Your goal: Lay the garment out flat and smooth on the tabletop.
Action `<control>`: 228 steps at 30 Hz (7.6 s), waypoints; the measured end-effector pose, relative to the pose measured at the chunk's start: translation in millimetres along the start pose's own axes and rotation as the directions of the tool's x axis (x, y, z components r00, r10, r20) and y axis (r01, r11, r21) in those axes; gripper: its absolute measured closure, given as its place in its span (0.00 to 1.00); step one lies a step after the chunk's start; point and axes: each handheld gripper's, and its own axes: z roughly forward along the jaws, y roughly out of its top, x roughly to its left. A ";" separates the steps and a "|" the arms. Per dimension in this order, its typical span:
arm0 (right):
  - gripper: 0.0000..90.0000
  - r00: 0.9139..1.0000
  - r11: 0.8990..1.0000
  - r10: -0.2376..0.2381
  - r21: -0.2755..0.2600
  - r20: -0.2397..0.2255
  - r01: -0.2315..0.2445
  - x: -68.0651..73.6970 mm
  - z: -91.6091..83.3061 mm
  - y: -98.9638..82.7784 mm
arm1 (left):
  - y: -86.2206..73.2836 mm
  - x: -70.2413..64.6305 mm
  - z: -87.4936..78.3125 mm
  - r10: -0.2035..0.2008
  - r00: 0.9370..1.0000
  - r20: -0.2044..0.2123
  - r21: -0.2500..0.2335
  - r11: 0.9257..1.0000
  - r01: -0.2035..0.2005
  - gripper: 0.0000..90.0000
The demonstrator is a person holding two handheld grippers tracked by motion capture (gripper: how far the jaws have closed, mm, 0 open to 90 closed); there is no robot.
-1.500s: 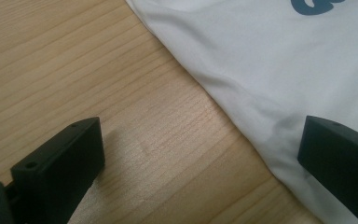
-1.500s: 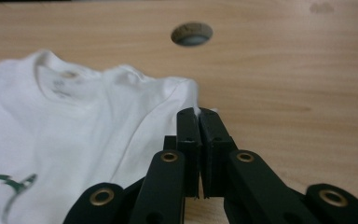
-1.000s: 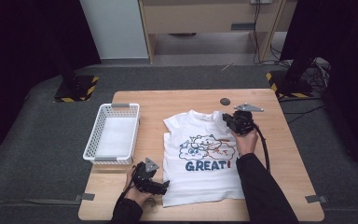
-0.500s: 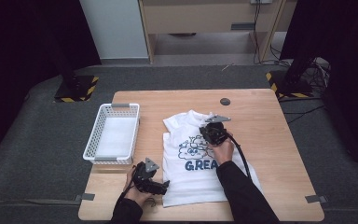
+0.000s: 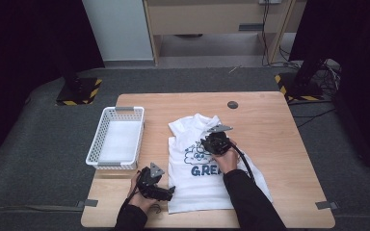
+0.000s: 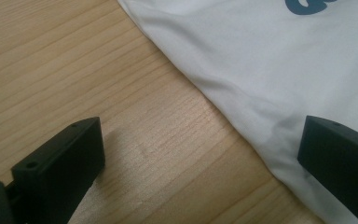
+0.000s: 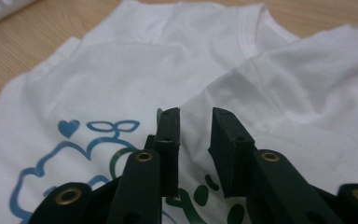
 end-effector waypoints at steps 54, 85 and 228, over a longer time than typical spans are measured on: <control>0.94 0.981 0.992 0.124 0.020 0.149 -0.128 -80.8 -26.6 13.6 | 1.5 -1.2 -0.1 -0.010 1.000 -0.009 0.014 1.000 0.010 0.00; 0.90 0.848 0.947 0.302 -0.036 0.435 -0.319 -159.9 -66.7 -25.2 | 3.0 -4.7 -1.5 -0.038 0.999 -0.037 0.041 0.998 0.040 0.00; 0.03 0.997 0.989 -0.040 0.143 0.063 0.031 -46.2 -99.0 -95.4 | 148.8 65.5 79.5 -0.275 0.951 -0.139 -0.255 0.938 0.234 0.21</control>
